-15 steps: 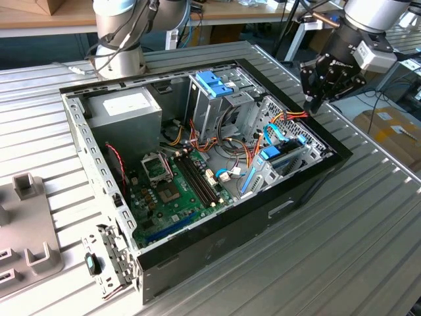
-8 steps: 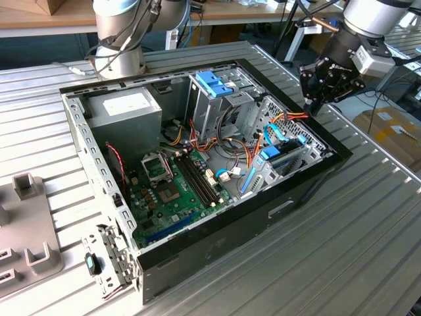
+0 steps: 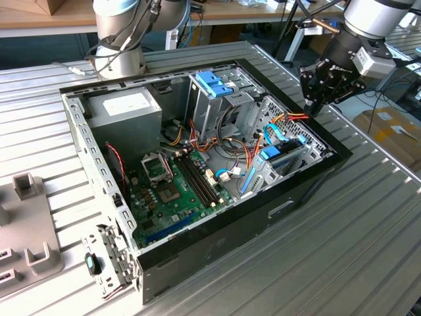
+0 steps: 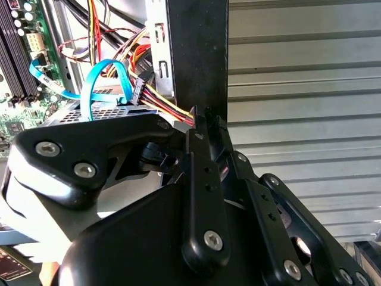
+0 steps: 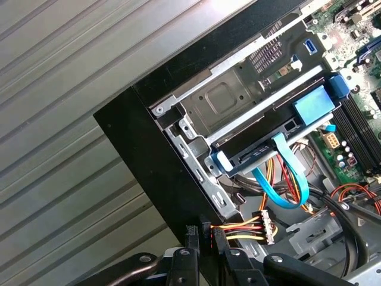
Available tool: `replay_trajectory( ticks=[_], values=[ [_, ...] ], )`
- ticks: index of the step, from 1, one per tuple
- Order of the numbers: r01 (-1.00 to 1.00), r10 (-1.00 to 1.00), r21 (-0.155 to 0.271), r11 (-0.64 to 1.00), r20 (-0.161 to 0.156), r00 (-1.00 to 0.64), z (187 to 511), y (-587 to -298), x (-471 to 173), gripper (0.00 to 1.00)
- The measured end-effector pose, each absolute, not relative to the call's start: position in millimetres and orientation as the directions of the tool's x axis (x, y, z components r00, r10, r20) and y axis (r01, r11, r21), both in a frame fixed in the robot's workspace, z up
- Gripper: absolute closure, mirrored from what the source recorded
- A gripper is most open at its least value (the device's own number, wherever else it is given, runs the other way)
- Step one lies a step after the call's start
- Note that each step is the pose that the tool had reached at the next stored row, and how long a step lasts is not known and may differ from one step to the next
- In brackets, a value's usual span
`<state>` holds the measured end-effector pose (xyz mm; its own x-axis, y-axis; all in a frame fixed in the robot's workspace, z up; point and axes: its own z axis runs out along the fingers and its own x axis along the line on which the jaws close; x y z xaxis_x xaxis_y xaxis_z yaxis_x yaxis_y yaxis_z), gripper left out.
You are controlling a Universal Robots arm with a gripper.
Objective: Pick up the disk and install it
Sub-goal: 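Insert the first disk wire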
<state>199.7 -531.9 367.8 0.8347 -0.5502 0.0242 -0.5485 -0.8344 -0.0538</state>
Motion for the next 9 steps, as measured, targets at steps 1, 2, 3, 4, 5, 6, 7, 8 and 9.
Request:
replay_trajectory(
  ticks=[1, 2, 3, 4, 5, 6, 7, 8, 9],
  values=[
    [-0.548, -0.550, -0.054, -0.834, 0.024, 0.835, 367.9, -531.9, 199.6, 0.76],
    [-0.548, -0.550, -0.054, -0.834, 0.024, 0.835, 367.9, -531.9, 199.5, 0.76],
    [-0.548, -0.550, -0.054, -0.834, 0.024, 0.835, 367.9, -532.9, 199.5, 0.76],
    [-0.548, -0.550, -0.054, -0.834, 0.024, 0.835, 367.9, -534.4, 199.5, 0.76],
    [-0.548, -0.550, -0.054, -0.834, 0.024, 0.835, 367.9, -535.1, 199.5, 0.76],
    [-0.548, -0.550, -0.054, -0.834, 0.024, 0.835, 367.9, -535.3, 199.5, 0.76],
    [-0.548, -0.550, -0.054, -0.834, 0.024, 0.835, 367.9, -535.3, 199.5, 0.76],
    [-0.548, -0.550, -0.054, -0.834, 0.024, 0.835, 367.9, -535.3, 199.4, 0.76],
    [-0.548, -0.550, -0.054, -0.834, 0.024, 0.835, 367.9, -535.4, 199.3, 0.76]
  ],
)
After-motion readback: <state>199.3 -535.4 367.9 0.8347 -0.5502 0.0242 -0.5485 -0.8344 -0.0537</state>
